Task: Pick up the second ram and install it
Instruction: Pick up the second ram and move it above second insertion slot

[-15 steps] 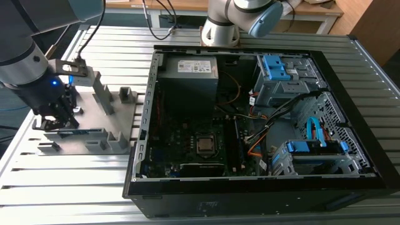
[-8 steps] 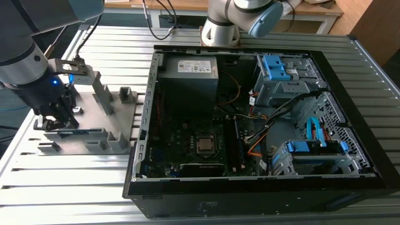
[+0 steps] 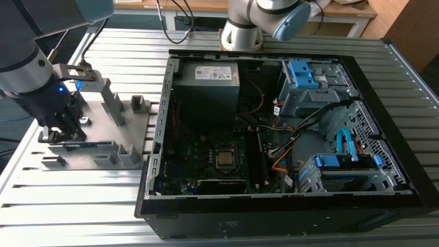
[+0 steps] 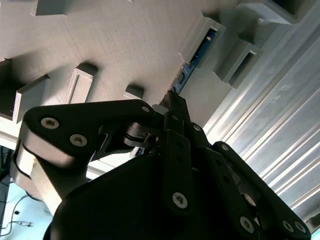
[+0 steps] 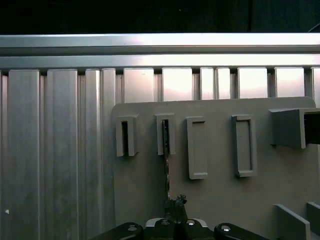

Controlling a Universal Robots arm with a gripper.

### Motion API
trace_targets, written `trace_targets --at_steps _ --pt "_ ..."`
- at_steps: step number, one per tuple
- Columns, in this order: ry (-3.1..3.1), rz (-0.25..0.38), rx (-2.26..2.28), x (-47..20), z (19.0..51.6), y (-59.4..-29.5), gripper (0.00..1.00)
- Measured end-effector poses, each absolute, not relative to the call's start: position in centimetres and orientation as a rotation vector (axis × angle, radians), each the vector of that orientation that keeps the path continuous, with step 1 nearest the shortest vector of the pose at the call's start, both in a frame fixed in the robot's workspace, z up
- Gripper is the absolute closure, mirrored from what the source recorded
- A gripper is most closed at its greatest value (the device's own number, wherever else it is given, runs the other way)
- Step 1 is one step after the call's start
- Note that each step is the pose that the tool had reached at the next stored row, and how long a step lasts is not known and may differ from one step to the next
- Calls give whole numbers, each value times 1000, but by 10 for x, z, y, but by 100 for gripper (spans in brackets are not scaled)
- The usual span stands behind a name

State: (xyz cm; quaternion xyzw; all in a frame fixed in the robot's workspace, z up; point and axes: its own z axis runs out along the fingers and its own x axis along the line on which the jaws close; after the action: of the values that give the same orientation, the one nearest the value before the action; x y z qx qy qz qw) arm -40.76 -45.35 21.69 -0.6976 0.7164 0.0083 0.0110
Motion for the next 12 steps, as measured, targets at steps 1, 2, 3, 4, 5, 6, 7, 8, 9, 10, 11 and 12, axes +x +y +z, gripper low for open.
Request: trace_targets --at_steps 1,2,3,4,5,6,7,8,9,10,11,12 --pt "2229 26 -2183 -408 217 -453 90" --pt "2221 26 -2190 -408 217 -453 90" --pt "2214 26 -2197 -408 217 -453 90" --pt "2208 26 -2204 -408 217 -453 90" --pt "2201 26 -2211 -408 217 -453 90" --pt "2194 27 -2218 -408 217 -453 90" --pt "2187 27 -2225 -408 217 -453 90" --pt "2180 27 -2232 -408 217 -453 90" --pt "2173 27 -2239 -408 217 -453 90" --pt "2166 27 -2246 -408 217 -453 90" --pt "2159 27 -2253 -408 217 -453 90" --pt "2152 27 -2259 -408 217 -453 90"
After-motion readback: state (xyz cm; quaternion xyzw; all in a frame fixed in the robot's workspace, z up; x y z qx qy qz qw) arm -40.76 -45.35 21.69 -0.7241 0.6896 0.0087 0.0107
